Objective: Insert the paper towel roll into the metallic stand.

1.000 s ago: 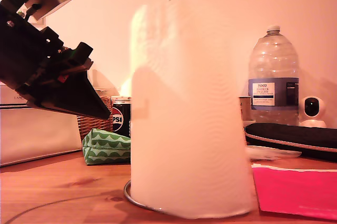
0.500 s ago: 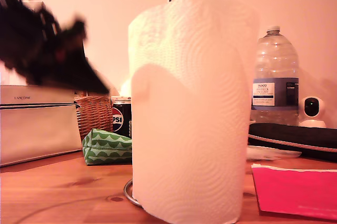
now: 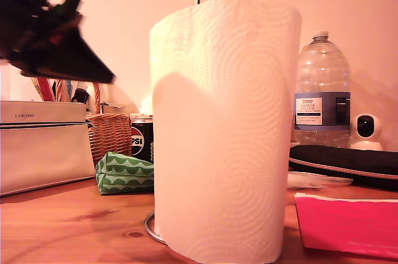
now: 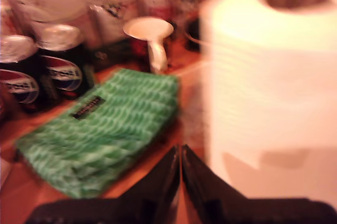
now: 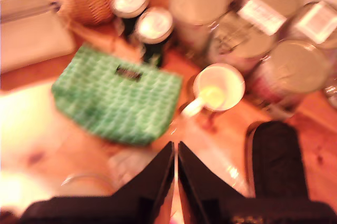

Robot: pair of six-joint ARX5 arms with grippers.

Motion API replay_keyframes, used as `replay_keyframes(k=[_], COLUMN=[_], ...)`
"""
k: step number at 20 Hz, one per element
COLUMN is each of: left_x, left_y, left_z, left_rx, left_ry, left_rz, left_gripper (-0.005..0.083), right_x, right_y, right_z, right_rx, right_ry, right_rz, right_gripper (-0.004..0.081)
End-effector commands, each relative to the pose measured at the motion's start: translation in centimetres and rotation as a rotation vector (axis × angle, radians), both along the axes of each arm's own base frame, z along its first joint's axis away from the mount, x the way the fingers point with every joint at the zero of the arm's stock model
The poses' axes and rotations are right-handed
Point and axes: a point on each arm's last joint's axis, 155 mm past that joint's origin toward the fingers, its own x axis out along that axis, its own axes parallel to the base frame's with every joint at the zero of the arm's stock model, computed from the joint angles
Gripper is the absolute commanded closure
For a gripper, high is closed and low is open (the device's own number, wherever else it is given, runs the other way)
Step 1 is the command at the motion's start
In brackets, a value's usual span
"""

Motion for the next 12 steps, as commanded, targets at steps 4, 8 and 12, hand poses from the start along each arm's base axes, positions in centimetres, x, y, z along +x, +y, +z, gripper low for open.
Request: replay_keyframes(k=[4,8,12], left_x=[1.3,2.5,3.3], left_y=[2.5,4.8,6.5], left_z=[0.2,0.9,1.1], left_rx=[-0.037,-0.063,-0.086], left_ry=[0.002,-0.015,-0.007], left_rz=[0.026,0.083,0.142], left_gripper=[0.0795,0.0795,0.0795], right_x=[-0.8,-1.5,-2.4], right_y=[-1.6,-3.4,-6.7], right_z=[-3.3,-5.1,-7.3], right_rx=[0.016,0.077,0.134], right_ry=[-0.039,-0.174,-0.277], right_rz=[-0.026,-0.05,-0.118], right_gripper=[0.0781,0.0781,0.0781])
